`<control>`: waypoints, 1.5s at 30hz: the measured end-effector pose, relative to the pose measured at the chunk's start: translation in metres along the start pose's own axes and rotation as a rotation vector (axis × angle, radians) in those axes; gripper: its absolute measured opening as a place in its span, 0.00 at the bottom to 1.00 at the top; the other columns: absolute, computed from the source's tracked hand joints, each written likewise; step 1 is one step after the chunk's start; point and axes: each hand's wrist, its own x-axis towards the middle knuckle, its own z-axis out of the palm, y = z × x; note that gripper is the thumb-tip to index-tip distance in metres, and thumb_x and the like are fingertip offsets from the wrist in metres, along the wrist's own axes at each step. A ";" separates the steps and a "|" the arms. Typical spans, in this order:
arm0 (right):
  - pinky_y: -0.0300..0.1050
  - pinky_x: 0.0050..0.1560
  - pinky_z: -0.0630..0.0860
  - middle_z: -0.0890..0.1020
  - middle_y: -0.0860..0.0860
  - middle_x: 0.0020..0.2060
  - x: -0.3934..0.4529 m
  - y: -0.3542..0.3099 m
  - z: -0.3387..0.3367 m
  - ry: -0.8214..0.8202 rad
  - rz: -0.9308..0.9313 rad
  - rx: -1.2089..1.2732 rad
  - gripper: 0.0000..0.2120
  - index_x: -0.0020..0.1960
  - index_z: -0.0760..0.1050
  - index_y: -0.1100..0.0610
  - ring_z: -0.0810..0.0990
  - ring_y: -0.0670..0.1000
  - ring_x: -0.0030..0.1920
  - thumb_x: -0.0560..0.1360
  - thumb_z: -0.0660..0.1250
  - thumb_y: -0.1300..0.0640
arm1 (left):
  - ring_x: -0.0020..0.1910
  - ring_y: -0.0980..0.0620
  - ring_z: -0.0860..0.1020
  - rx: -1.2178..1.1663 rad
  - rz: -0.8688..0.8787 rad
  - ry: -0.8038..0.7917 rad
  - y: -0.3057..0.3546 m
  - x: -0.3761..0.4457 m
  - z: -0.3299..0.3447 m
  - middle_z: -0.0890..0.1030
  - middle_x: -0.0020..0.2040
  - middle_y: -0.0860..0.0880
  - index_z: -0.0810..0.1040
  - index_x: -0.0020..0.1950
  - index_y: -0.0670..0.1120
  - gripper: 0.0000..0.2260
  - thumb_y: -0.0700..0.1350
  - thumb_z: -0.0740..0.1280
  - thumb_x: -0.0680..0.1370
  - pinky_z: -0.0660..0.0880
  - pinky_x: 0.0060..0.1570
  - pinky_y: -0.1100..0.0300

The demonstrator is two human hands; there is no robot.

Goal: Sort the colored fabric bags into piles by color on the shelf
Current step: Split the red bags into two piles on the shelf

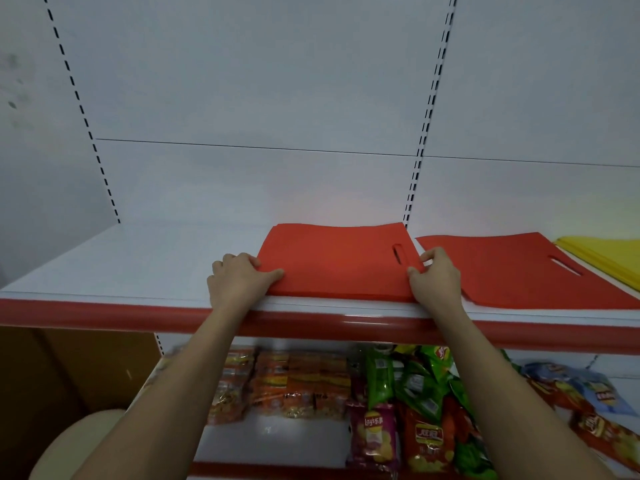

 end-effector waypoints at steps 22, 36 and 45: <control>0.45 0.48 0.77 0.82 0.55 0.50 0.031 -0.042 -0.065 -0.111 -0.121 0.227 0.14 0.56 0.82 0.60 0.79 0.52 0.44 0.78 0.59 0.67 | 0.45 0.44 0.79 -0.597 0.032 -0.129 0.067 -0.017 -0.062 0.79 0.50 0.42 0.68 0.72 0.48 0.26 0.30 0.64 0.76 0.78 0.54 0.46; 0.35 0.23 0.73 0.78 0.57 0.46 0.088 0.027 -0.200 -0.322 0.034 0.299 0.19 0.65 0.73 0.66 0.75 0.50 0.31 0.75 0.60 0.72 | 0.42 0.48 0.79 -0.737 0.050 -0.209 0.215 -0.076 -0.011 0.76 0.61 0.38 0.64 0.75 0.35 0.32 0.28 0.70 0.72 0.81 0.35 0.62; 0.35 0.22 0.71 0.78 0.60 0.39 0.116 0.119 -0.253 -0.256 0.077 0.094 0.23 0.66 0.72 0.67 0.74 0.48 0.21 0.72 0.63 0.74 | 0.51 0.46 0.79 -0.643 0.053 -0.271 0.286 -0.106 0.071 0.76 0.65 0.38 0.63 0.76 0.37 0.35 0.29 0.72 0.71 0.77 0.51 0.58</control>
